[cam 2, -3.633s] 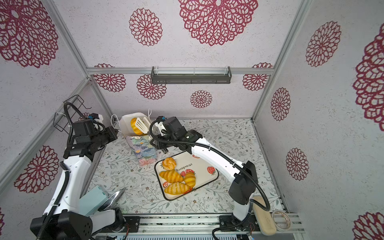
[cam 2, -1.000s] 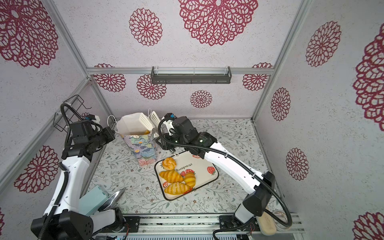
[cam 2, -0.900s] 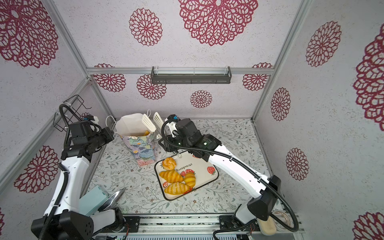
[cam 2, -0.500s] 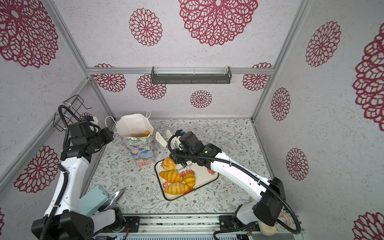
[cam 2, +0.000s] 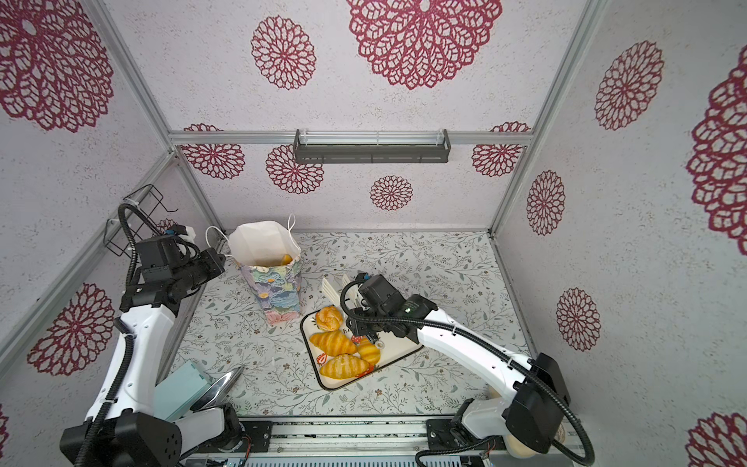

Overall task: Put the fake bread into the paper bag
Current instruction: 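Open the tongs and raise them out of the bag back over the tray, then lower the right gripper's tongs around the round puffy bun on the tray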

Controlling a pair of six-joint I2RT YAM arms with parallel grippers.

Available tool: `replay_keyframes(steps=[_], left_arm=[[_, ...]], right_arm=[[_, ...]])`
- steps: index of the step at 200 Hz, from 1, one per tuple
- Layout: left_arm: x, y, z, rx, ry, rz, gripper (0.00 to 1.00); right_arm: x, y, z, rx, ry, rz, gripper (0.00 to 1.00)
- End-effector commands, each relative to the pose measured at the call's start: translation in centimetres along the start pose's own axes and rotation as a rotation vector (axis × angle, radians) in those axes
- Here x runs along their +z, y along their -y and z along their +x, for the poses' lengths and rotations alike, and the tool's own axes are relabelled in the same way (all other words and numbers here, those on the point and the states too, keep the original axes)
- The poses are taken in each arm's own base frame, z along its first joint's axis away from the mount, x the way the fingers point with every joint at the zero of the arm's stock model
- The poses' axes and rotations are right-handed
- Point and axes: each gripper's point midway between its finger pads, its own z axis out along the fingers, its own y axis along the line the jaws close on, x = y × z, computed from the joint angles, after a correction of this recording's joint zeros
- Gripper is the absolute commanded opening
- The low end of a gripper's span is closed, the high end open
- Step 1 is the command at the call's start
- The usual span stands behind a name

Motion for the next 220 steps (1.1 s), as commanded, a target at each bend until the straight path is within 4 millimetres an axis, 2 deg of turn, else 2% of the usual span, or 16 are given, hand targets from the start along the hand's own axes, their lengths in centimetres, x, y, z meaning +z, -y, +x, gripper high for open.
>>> replay_keyframes(steps=[1, 99, 171, 220], left_arm=[[0.2, 0.6, -0.2, 0.020, 0.006, 0.023, 0.00], [0.3, 1.1, -0.1, 0.026, 0.008, 0.045, 0.00], [0.4, 1.1, 0.0, 0.023, 0.001, 0.046, 0.00], [0.4, 2.0, 0.0, 0.027, 0.000, 0.096, 0.00]], right_arm=[[-1.4, -0.2, -1.0, 0.026, 0.064, -0.022, 0.48], [2.1, 1.5, 1.6, 0.060, -0.025, -0.014, 0.48], [3.9, 1.9, 2.8, 0.080, -0.062, -0.030, 0.48], [4.8, 2.1, 3.5, 0.088, -0.081, -0.036, 0.49]])
